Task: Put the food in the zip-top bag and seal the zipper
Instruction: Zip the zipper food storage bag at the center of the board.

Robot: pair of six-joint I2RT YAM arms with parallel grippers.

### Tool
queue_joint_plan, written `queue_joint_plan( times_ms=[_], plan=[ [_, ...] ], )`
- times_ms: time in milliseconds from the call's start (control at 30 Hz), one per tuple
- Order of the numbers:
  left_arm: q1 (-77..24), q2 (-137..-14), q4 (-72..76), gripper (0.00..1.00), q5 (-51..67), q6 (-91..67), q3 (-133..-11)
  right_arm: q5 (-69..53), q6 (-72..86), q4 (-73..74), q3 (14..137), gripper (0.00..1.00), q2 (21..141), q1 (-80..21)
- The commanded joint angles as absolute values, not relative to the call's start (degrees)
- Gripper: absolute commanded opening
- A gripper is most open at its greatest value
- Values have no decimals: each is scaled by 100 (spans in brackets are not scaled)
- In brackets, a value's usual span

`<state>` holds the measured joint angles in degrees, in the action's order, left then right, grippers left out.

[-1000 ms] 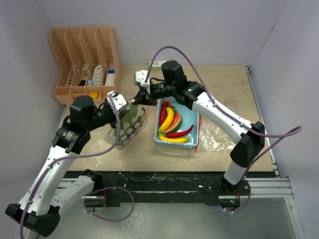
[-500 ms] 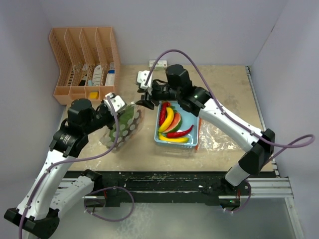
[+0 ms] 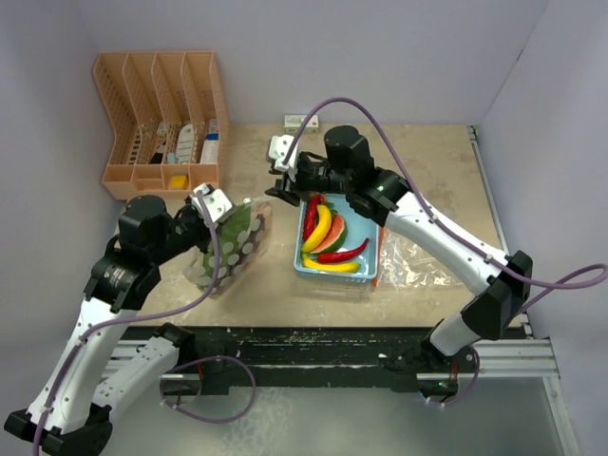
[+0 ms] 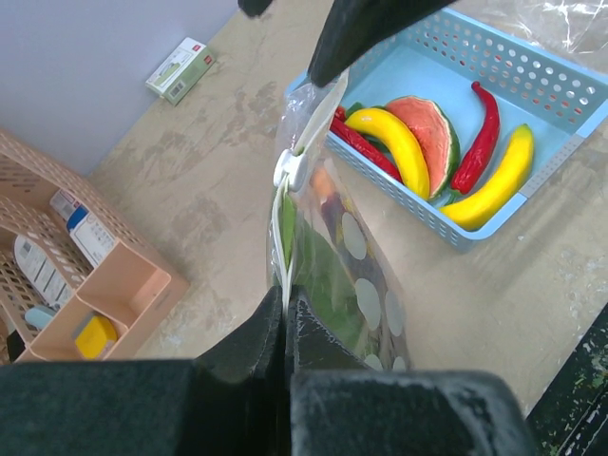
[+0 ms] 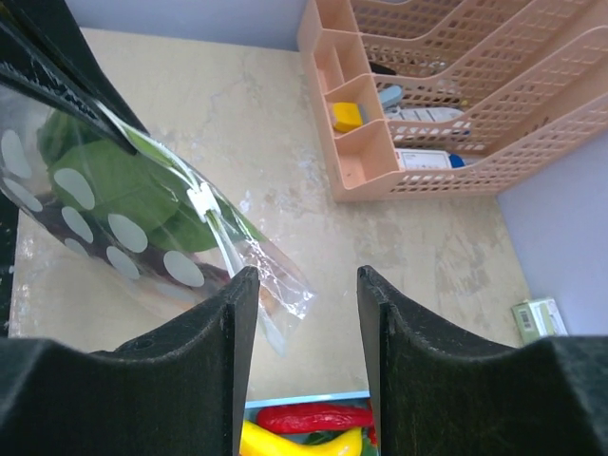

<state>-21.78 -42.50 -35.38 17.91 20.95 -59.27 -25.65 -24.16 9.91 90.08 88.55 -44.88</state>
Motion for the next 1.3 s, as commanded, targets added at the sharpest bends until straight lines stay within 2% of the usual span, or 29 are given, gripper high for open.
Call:
queue_joint_plan(
  times_ms=[0, 400, 600, 1033, 1267],
  plan=[
    [-2173, -4134, -3241, 0, 2108, 2284, -6346, -3066, -2720, 828, 9065, 48, 8869, -4465],
    [-2168, -4175, -3327, 0, 2361, 2303, -6308, -4755, -3295, 1017, 9342, 45, 8962, -4467],
    [-2163, -4194, -3290, 0, 2300, 2294, -6308, -5132, -3473, 1221, 9435, 43, 9011, -4479],
    [-2166, -4254, -3191, 0, 2294, 2215, -6328, -4467, -3145, 1138, 9527, 42, 9325, -4613],
    [-2163, -4271, -3189, 0, 2285, 2215, -6315, -4623, -3013, 806, 9482, 35, 9280, -4641]
  ],
)
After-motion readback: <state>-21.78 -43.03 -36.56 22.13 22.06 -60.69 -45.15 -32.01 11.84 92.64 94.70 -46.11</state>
